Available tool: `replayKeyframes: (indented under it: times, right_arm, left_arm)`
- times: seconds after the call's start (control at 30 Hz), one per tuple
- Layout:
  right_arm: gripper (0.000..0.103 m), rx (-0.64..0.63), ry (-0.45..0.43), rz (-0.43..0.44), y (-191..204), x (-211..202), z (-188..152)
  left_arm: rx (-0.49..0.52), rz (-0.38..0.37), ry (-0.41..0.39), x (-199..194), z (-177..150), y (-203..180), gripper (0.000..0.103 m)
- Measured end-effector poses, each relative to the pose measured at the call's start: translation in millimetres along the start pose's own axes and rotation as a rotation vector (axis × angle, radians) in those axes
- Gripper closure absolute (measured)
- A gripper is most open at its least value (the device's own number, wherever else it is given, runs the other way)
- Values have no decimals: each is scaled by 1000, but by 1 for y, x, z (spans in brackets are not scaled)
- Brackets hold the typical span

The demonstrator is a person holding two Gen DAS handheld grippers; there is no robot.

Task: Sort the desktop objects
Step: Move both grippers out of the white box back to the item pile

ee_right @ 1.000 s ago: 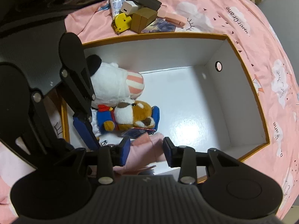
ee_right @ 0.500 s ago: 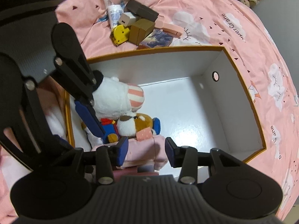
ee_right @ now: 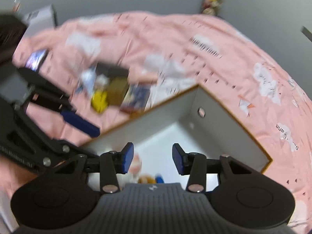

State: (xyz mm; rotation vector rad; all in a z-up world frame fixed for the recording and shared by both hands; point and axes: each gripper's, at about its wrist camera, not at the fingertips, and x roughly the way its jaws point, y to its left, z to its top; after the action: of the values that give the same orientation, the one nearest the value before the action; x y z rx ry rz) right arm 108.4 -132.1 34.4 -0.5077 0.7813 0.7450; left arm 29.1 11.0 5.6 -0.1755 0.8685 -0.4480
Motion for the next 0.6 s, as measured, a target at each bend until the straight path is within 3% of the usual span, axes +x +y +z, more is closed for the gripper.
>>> replayKeyframes:
  times: [0.03, 0.1, 0.17, 0.37, 0.47, 0.6]
  right_arm:
    - [55, 24, -23, -5, -2, 1, 4]
    - [43, 56, -55, -15, -4, 7, 13]
    - [40, 77, -80, -11, -6, 15, 21]
    - [41, 91, -90, 19, -1, 42, 45]
    - [42, 62, -74, 39, 9, 55, 60]
    - [54, 31, 22, 53, 22, 84, 79]
  left_arm:
    - [2, 29, -15, 11, 0, 2, 51]
    - [4, 82, -39, 4, 3, 12, 51]
    - [-7, 136, -48, -10, 8, 23, 51]
    - [21, 316, -45, -42, 16, 58, 51]
    - [99, 403, -22, -48, 21, 72, 51]
    - [261, 493, 18, -41, 24, 84, 51]
